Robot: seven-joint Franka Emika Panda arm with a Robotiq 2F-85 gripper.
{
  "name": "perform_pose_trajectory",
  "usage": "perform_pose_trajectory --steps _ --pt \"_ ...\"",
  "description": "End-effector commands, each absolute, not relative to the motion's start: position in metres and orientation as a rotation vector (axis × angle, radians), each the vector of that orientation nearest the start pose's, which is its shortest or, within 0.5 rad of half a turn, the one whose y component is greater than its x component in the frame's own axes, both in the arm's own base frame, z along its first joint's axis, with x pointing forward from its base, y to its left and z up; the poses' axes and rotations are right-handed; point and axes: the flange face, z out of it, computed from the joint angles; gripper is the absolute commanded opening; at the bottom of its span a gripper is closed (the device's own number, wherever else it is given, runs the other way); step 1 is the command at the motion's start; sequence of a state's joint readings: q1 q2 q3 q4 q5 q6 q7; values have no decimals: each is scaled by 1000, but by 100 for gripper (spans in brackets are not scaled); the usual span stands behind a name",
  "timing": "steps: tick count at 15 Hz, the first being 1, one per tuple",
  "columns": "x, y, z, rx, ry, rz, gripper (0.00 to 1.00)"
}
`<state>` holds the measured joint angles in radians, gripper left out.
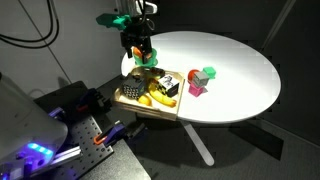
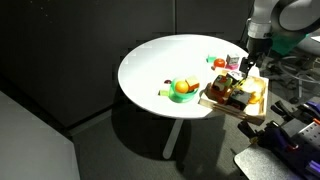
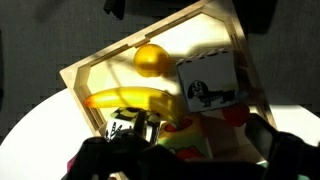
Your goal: Pick up the toy banana and the block with the letter d on it and put them in the tray
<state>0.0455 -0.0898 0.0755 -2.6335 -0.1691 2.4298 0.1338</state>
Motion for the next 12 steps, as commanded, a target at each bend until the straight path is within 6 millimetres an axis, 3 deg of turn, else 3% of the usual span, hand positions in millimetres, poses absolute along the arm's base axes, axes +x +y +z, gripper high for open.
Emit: perform_pose_trajectory --steps 1,5,12 --pt "405 57 289 -3217 -119 113 100" --pt "399 64 310 -3196 -33 101 100" --pt "380 71 358 -3234 24 225 100"
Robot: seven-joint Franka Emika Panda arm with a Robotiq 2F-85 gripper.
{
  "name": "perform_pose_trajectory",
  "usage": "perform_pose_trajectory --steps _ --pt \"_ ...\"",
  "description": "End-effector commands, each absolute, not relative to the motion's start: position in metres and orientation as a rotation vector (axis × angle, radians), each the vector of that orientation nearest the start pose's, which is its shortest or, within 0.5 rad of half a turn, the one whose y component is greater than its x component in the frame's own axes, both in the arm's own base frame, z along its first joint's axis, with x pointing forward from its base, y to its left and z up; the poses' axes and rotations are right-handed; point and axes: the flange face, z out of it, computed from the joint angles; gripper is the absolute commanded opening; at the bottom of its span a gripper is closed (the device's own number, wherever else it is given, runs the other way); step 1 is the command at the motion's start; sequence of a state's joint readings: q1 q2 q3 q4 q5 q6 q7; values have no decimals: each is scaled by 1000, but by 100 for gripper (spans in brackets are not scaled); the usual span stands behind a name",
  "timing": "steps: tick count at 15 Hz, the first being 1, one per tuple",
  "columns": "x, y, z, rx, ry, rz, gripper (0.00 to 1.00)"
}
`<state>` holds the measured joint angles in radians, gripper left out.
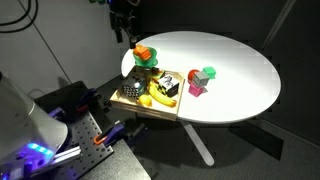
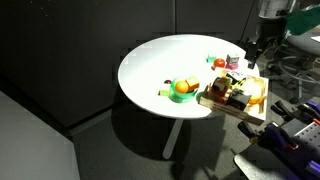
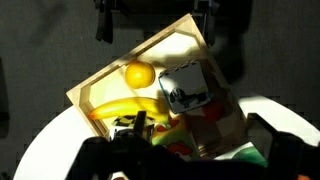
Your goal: Pick up the toy banana and the block with the letter d on it and put them in the tray
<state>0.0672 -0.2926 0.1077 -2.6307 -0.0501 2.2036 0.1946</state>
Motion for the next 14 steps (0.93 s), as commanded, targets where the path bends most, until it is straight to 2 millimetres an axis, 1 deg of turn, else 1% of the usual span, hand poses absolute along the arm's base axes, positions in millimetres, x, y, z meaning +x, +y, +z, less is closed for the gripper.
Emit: perform_pose_trajectory --steps 1,4,9,13,14 --pt "377 72 364 -3234 19 240 100" --pt "367 75 383 -3233 7 230 100" --pt "357 81 405 -3169 -57 118 100" --pt "353 85 416 -3143 -100 34 100" --pt "360 86 410 -3171 -66 88 100"
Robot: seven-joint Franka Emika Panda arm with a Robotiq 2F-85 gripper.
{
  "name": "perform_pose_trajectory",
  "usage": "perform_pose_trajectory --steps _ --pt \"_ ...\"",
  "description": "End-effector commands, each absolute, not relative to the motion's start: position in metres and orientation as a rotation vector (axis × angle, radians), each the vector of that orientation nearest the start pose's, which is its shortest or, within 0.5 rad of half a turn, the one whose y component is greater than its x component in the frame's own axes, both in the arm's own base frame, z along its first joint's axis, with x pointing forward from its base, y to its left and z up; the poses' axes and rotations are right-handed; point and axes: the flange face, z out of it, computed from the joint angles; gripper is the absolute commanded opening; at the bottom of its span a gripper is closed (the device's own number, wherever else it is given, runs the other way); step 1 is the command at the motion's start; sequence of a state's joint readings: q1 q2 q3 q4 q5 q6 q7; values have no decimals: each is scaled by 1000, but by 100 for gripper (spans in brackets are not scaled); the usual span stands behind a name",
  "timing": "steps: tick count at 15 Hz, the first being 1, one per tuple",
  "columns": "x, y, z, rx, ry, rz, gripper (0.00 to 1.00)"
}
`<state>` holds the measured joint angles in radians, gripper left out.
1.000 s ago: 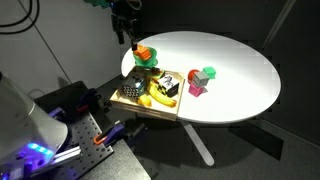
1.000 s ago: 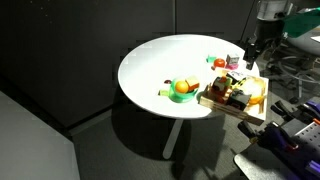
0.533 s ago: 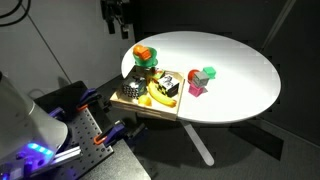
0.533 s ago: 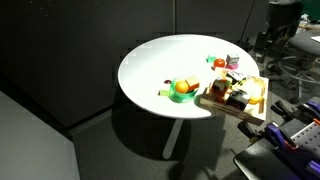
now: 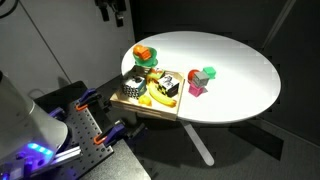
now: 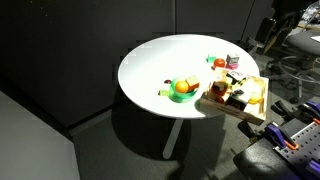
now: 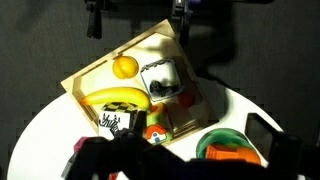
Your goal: Pick up the toy banana and the block with the letter d on it and put them in the tray
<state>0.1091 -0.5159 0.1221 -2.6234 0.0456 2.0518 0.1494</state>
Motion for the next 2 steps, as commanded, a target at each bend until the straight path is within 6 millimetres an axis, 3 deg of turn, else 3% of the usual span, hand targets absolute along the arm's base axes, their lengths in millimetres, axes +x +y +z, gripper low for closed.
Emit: perform_pose_trajectory --steps 1,2 --pt "360 86 413 -3169 -72 74 100" --pt "359 86 414 -3169 -74 66 100"
